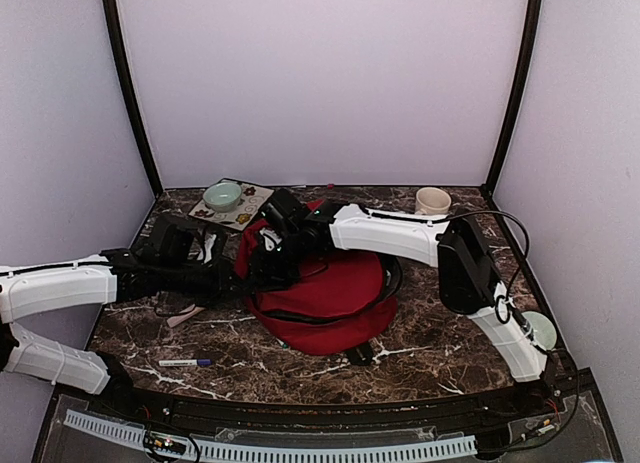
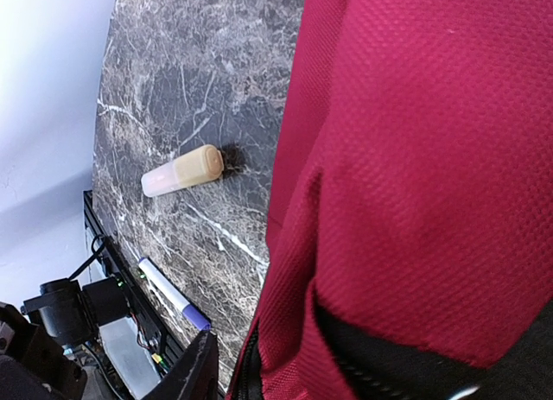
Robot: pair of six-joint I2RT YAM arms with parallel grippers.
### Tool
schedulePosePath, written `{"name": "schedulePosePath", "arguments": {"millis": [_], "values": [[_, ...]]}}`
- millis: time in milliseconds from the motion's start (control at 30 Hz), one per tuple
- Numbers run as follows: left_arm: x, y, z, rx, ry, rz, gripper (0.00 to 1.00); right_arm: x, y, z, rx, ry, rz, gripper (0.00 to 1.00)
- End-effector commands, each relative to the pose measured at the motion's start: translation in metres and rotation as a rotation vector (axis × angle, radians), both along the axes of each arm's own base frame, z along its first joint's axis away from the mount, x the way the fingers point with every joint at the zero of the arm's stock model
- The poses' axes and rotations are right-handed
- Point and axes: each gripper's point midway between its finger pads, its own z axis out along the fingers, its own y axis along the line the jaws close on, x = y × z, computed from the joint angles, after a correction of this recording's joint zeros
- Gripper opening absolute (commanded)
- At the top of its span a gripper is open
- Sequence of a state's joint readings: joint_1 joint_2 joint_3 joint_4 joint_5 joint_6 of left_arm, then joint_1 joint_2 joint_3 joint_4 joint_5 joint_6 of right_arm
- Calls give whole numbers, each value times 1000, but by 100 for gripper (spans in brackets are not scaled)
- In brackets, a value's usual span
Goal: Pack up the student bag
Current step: Pass from the left arm to the right
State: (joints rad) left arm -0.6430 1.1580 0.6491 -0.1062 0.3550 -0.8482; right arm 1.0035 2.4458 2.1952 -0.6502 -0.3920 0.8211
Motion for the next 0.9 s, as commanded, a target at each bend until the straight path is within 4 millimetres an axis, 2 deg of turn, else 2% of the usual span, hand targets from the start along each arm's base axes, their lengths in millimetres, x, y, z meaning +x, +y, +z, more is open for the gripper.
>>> {"name": "schedulePosePath", "arguments": {"millis": [0, 233, 367, 600, 700, 767, 833, 867], "values": [[-17, -16, 21, -71, -8, -99, 0, 21, 6, -13, 12, -43, -35, 40], [-25, -27, 45, -107, -5, -157, 0, 58, 16, 3, 98, -67, -125, 35], [-31, -29, 59, -125, -10, -190, 0, 77, 12, 8, 110, -103, -162, 35], [-27, -36, 81, -115, -34, -235, 0, 87, -5, 21, 68, -258, -120, 35], [-19, -31, 81, -55, -29, -197, 0, 81, -13, 41, 83, -337, -58, 37], [-13, -24, 81, -1, -22, -154, 0, 75, -17, 64, 120, -401, -4, 42], [-9, -17, 81, 33, -7, -122, 0, 67, -26, 99, 162, -489, 27, 47], [-7, -15, 83, 39, -3, -108, 0, 65, -32, 106, 165, -530, 33, 49]]}}
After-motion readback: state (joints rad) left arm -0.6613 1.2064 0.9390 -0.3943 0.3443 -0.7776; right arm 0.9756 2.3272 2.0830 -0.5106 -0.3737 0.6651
